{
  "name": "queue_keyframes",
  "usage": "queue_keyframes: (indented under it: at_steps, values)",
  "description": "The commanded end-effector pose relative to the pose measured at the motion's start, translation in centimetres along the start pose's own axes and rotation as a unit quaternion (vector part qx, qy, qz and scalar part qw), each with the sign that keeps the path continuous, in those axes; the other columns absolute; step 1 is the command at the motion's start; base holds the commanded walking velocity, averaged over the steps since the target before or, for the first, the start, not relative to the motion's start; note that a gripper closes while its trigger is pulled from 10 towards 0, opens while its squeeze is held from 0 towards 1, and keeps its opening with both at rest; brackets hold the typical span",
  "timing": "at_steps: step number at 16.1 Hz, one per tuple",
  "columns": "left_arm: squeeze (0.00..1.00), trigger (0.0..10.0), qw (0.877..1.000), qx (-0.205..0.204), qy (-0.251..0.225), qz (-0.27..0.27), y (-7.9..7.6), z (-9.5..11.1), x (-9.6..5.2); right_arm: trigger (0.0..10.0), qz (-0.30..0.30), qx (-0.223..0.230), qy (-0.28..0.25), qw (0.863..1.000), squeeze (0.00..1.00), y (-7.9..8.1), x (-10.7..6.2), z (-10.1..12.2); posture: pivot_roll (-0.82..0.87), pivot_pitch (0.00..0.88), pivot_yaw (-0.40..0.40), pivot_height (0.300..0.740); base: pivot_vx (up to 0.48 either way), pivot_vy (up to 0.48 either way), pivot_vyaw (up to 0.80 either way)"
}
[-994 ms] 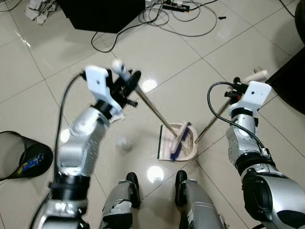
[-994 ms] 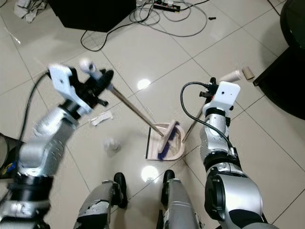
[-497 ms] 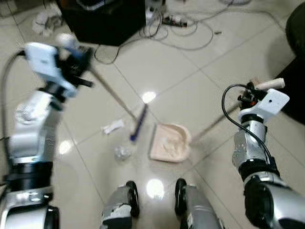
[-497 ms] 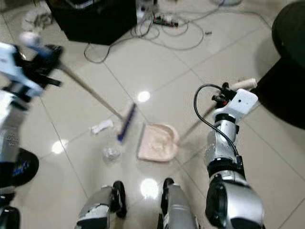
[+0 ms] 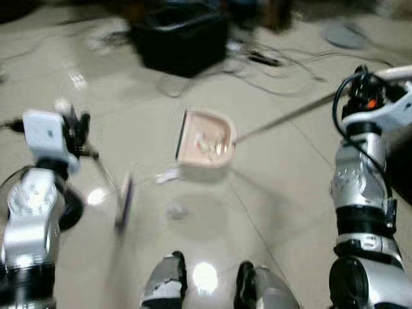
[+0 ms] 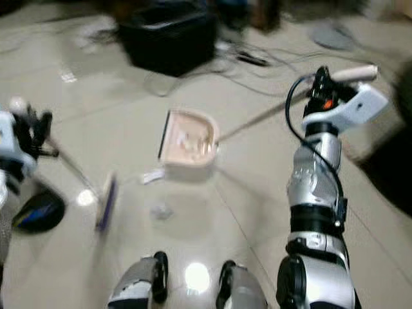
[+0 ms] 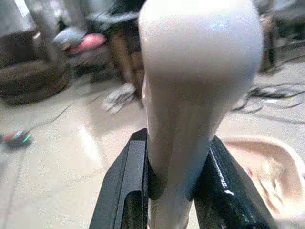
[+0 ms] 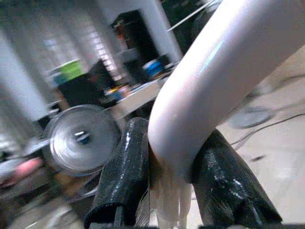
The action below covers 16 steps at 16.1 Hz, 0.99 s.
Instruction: Sweep floor
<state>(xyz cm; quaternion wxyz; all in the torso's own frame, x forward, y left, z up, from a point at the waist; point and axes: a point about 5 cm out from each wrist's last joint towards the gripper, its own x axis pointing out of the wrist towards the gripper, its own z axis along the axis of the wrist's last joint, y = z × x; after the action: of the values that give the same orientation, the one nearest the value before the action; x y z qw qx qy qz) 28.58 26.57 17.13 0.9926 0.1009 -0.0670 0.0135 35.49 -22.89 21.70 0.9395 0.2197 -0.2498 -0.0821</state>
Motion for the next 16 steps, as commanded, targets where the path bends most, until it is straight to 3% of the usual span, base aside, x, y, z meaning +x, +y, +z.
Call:
queue_keyframes:
  at_steps: [1, 5, 8, 16]
  values:
    - [0.00, 10.0, 1.000, 0.008, -0.011, -0.005, -0.8, 0.2, -0.4, 10.0, 0.013, 0.025, -0.015, 0.999, 0.00, 0.9, 0.8, 1.2, 0.06, 0.112, 0.019, 0.740, 0.000, 0.000, 0.80]
    - [0.00, 10.0, 1.000, -0.013, 0.028, 0.002, -3.1, -2.3, -2.1, 10.0, 0.035, 0.046, 0.019, 0.998, 0.00, 2.3, 1.3, 1.6, 0.08, 0.114, 0.007, 0.740, 0.000, 0.000, 0.80]
    - [0.00, 10.0, 0.999, 0.004, 0.034, -0.009, -4.1, -3.4, -3.0, 10.0, 0.041, 0.054, 0.026, 0.997, 0.00, 2.8, 1.5, 1.4, 0.09, 0.117, -0.002, 0.740, 0.000, 0.000, 0.80]
    - [0.00, 10.0, 0.999, 0.011, 0.028, -0.021, -5.2, -3.9, -3.8, 10.0, 0.036, 0.060, 0.002, 0.998, 0.00, 2.8, 2.0, 2.8, 0.09, 0.109, -0.008, 0.740, 0.037, 0.000, 0.70]
